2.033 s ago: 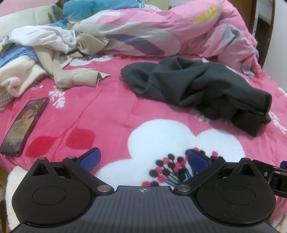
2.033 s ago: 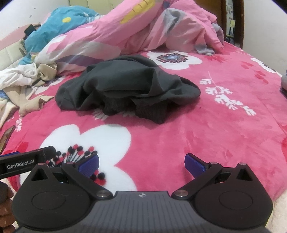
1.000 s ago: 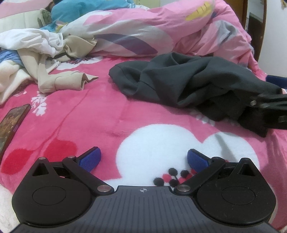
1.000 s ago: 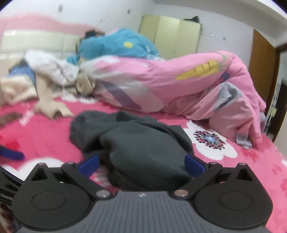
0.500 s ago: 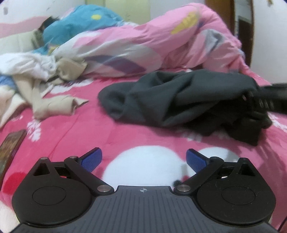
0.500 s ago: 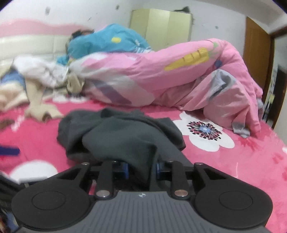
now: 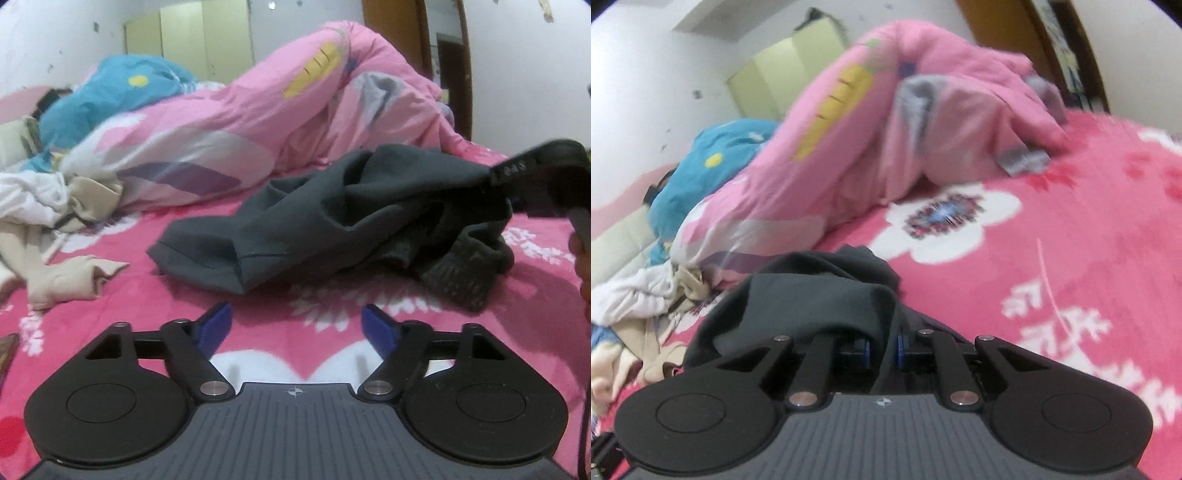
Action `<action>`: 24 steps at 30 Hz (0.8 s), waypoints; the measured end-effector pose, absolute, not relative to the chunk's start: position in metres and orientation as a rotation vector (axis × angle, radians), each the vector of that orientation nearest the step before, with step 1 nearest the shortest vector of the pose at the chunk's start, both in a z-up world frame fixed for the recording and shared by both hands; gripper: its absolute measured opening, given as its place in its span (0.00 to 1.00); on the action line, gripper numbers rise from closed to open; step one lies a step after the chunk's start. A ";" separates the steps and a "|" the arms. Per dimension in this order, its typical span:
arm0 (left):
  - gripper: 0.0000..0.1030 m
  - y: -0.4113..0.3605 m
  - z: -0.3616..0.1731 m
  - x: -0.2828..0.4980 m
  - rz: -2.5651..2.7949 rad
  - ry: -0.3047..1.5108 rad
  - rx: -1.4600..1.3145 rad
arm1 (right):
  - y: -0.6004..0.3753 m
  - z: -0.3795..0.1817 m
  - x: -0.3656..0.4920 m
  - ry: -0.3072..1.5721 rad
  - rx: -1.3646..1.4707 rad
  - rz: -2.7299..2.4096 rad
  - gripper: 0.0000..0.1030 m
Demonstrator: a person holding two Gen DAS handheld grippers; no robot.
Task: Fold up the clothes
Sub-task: 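Grasp the trousers' elastic waistband with the right gripper while the left gripper approaches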
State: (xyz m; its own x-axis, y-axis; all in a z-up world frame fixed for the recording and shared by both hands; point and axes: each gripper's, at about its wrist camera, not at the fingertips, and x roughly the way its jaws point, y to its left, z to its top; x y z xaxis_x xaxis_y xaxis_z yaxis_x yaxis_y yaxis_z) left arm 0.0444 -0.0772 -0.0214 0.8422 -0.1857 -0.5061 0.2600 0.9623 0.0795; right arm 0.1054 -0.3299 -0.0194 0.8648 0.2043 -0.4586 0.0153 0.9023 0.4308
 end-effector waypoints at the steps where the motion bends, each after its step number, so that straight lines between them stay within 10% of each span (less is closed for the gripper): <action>1: 0.71 -0.078 -0.023 0.049 -0.241 0.525 0.147 | -0.334 -0.021 0.103 0.530 0.459 0.110 0.14; 5: 0.60 -0.084 -0.030 0.065 -0.253 0.534 0.184 | -0.339 -0.018 0.084 0.529 0.449 0.113 0.41; 24: 0.67 -0.051 -0.011 0.112 -0.122 0.467 0.088 | -0.169 -0.019 0.028 0.348 -0.524 0.333 0.54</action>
State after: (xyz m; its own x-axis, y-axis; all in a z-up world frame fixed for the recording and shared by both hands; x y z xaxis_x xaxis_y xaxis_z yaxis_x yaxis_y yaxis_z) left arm 0.1118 -0.0511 -0.0107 0.8856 -0.0972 -0.4541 0.1377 0.9888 0.0569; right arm 0.0283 -0.1687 -0.0186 0.8888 0.2179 -0.4032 -0.3929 0.8151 -0.4256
